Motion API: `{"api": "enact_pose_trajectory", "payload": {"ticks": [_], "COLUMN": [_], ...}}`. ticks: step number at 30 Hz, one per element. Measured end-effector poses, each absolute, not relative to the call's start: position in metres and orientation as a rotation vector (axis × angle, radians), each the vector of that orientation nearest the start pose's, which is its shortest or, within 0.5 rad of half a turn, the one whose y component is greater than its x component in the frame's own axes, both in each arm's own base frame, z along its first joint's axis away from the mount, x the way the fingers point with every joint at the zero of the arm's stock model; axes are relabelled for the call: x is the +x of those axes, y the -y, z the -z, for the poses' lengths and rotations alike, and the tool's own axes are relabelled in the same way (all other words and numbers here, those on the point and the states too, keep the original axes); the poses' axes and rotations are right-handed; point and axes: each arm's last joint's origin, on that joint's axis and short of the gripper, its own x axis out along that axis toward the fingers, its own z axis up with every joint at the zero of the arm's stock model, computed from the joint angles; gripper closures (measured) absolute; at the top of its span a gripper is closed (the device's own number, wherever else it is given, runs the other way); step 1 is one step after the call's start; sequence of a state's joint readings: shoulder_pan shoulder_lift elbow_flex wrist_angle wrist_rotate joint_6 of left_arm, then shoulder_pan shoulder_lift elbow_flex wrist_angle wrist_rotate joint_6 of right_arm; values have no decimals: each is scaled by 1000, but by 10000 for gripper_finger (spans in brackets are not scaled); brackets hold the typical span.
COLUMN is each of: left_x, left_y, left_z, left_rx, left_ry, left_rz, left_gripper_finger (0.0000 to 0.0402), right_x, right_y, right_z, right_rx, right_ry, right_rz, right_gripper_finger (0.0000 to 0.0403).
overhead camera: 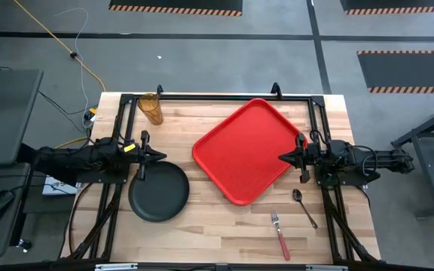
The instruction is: Pick and place plate/cup/fork/spoon on tray
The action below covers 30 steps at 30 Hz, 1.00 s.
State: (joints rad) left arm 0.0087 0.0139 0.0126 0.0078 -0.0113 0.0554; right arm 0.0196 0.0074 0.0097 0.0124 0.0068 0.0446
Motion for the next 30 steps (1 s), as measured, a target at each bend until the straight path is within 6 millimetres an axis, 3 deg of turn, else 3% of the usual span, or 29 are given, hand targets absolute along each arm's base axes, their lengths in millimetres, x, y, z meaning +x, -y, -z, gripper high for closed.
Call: {"api": "enact_pose_trajectory", "payload": {"ticks": [7,11,19,22,24,27,30], "left_x": [98,97,81,72,76,92,114], "left_y": [-1,-1,-1,-5,-9,-10,-16], "left_z": [-168,-178,-221,-235,-243,-263,-289], "left_rx": [55,24,-94,-147,-282,-288,-294], "left_ry": [16,117,600,748,691,453,202], "left_rz": [-21,-32,-10,-120,-221,-291,-495], "left_gripper_finger": [401,401,401,401,400,388,363], "right_x": [98,98,98,98,98,98,98], "right_y": [-2,-2,-2,-2,-2,-2,-2], "right_z": [-167,-167,-167,-167,-167,-167,-167], "right_rx": [45,45,45,45,45,45,45], "right_ry": [14,14,14,15,15,14,14], "right_rz": [-13,-13,-13,-13,-13,-13,-13], "right_gripper_finger": [402,402,402,402,402,402,402]}}
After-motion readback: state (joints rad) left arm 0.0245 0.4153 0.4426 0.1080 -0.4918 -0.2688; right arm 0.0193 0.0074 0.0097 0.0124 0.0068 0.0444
